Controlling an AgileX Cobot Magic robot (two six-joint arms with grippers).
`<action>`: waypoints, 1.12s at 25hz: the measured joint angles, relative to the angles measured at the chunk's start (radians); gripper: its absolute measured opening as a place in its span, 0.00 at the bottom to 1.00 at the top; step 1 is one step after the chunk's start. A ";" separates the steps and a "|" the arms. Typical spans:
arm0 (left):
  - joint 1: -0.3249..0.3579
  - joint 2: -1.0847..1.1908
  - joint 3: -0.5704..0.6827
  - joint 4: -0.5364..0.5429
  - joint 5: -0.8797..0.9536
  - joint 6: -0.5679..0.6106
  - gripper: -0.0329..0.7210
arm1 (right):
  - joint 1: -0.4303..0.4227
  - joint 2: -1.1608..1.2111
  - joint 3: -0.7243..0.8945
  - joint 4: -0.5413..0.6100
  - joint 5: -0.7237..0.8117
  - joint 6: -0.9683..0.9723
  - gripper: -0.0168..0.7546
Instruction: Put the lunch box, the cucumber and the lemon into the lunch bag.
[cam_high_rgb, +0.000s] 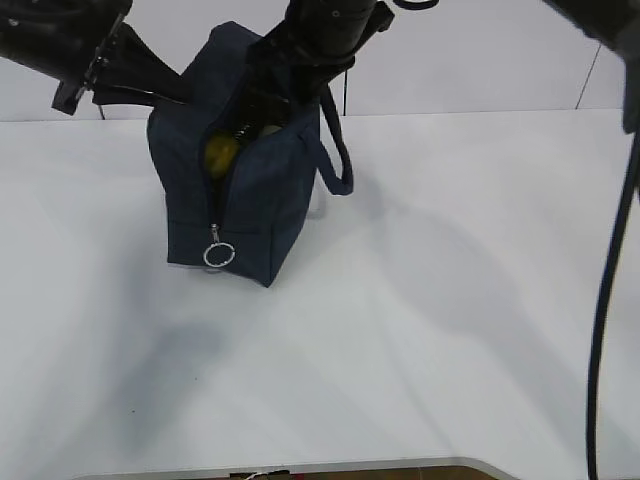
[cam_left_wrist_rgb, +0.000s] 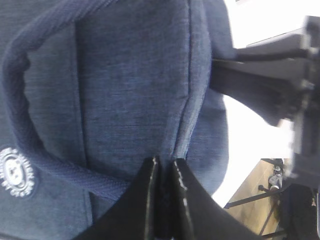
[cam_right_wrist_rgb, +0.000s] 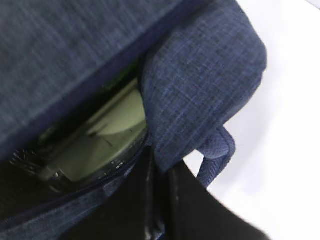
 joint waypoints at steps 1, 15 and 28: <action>-0.007 0.006 0.000 -0.005 -0.004 0.000 0.06 | -0.002 -0.022 0.033 -0.014 0.000 -0.001 0.04; -0.100 0.106 0.000 -0.116 -0.053 0.046 0.06 | -0.032 -0.097 0.205 -0.067 -0.021 0.007 0.04; -0.100 0.111 0.000 -0.087 -0.097 0.048 0.06 | -0.034 -0.095 0.208 -0.014 -0.201 0.076 0.13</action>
